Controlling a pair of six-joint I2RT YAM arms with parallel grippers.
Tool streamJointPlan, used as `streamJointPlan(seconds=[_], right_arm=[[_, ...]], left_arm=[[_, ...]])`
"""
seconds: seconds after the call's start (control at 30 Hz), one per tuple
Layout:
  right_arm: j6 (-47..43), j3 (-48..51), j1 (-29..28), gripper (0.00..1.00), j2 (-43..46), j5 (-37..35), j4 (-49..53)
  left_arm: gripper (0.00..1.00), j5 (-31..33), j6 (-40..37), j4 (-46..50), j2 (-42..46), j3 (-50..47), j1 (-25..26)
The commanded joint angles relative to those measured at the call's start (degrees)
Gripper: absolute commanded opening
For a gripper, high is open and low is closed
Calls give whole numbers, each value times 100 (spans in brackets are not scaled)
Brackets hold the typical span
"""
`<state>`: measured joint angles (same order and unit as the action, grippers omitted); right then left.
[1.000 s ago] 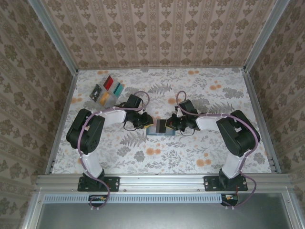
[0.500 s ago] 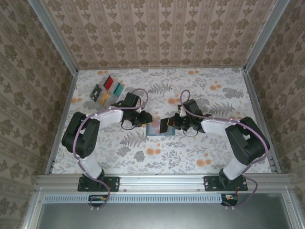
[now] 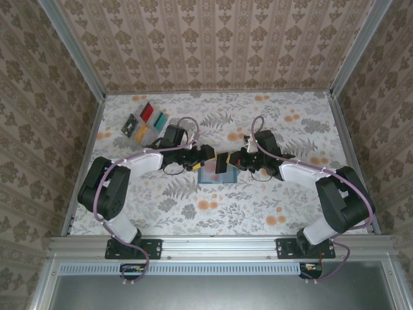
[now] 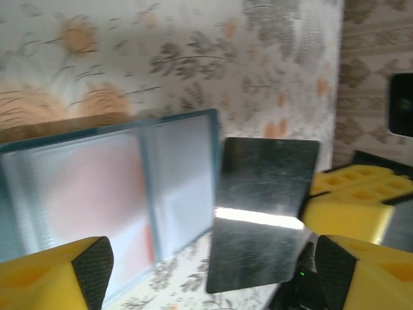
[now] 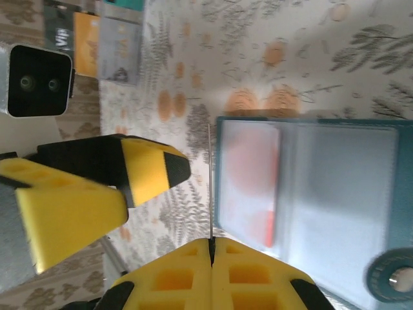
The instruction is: Take the credit cards out of the card holder
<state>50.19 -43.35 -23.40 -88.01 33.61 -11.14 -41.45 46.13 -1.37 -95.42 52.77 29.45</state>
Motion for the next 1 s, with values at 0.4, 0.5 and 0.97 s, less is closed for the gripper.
streamJointPlan(seconds=[0.4,0.5,0.97], right_arm=[[1562,-181,165,0,-25,896,-2112],[1720,-216,177,0,-95,851,-2349],[2082,-192,300,0,-287,691,-2852]], left_arm=[[84,-1085,2044,-2551,504,-629,-241],[77,-1169,2530,-3186,549,-754,-221],[26,-1124,3343,-4616,466,-1098,-219]])
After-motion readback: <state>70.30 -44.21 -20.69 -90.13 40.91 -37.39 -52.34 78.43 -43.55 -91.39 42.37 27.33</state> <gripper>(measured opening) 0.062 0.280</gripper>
